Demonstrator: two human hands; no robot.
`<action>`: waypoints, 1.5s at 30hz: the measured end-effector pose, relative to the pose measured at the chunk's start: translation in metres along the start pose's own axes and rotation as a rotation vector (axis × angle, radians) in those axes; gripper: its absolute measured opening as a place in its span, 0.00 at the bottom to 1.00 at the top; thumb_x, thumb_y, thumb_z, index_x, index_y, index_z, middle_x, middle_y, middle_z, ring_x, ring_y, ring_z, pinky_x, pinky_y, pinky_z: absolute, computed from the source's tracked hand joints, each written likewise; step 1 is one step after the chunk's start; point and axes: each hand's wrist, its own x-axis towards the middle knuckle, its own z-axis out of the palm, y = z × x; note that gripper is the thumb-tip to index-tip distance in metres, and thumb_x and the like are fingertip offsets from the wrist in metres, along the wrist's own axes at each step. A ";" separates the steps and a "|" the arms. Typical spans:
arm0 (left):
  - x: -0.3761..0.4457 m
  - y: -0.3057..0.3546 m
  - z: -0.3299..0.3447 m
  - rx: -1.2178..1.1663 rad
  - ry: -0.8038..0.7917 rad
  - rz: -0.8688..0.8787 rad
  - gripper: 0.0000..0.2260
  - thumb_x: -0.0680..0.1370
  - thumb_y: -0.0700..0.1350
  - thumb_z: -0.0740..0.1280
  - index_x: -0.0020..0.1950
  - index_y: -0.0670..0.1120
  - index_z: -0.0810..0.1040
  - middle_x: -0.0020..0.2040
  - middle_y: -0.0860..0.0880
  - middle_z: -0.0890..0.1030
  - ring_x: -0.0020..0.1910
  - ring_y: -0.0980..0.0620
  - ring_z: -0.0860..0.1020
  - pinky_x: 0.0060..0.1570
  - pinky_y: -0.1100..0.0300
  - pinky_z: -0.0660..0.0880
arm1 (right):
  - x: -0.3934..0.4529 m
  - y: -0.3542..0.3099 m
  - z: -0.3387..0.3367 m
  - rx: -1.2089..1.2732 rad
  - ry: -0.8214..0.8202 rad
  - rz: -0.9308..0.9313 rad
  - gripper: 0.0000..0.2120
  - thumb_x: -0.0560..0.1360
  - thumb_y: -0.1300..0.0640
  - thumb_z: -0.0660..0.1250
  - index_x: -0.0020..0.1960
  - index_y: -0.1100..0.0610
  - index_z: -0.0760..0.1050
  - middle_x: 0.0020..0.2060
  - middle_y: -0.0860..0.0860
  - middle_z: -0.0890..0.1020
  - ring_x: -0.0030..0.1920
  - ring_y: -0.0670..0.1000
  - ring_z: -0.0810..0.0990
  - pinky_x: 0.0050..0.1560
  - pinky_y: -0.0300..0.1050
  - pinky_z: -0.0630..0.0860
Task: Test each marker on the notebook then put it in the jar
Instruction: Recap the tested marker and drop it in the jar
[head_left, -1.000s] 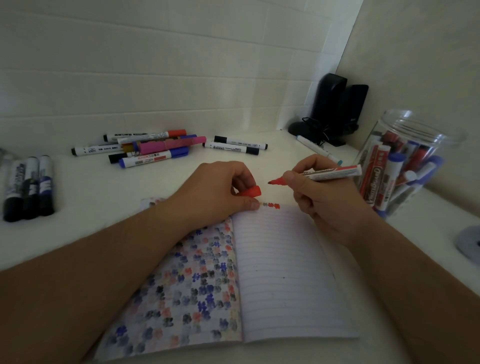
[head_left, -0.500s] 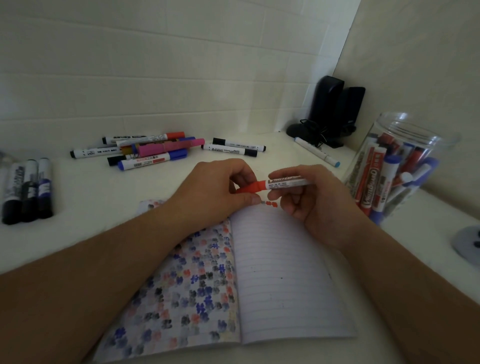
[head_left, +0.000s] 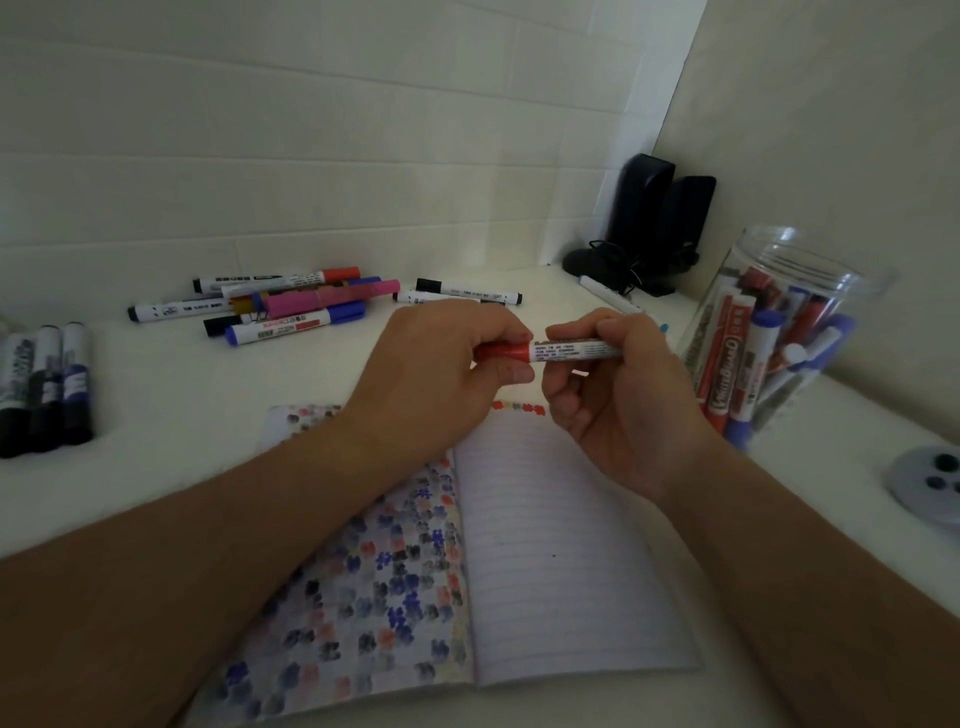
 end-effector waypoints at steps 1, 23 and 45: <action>0.001 -0.002 -0.001 0.006 0.005 0.011 0.09 0.75 0.48 0.77 0.55 0.51 0.86 0.46 0.56 0.86 0.46 0.58 0.81 0.51 0.62 0.77 | -0.002 -0.001 0.003 -0.005 -0.017 -0.013 0.18 0.83 0.58 0.53 0.42 0.58 0.79 0.31 0.59 0.77 0.29 0.51 0.73 0.30 0.42 0.67; -0.005 -0.028 -0.004 0.016 -0.273 -0.057 0.16 0.80 0.58 0.67 0.68 0.64 0.73 0.53 0.68 0.78 0.55 0.63 0.74 0.59 0.55 0.74 | -0.090 -0.169 -0.028 -1.098 0.537 -0.811 0.40 0.75 0.56 0.78 0.75 0.40 0.56 0.45 0.51 0.85 0.37 0.50 0.86 0.41 0.48 0.83; -0.008 -0.031 -0.004 -0.041 -0.297 -0.095 0.12 0.81 0.57 0.66 0.64 0.67 0.72 0.51 0.67 0.80 0.54 0.67 0.74 0.56 0.61 0.73 | -0.035 -0.129 -0.090 -1.821 0.372 -0.231 0.27 0.81 0.30 0.52 0.57 0.43 0.83 0.39 0.41 0.83 0.53 0.51 0.76 0.60 0.60 0.76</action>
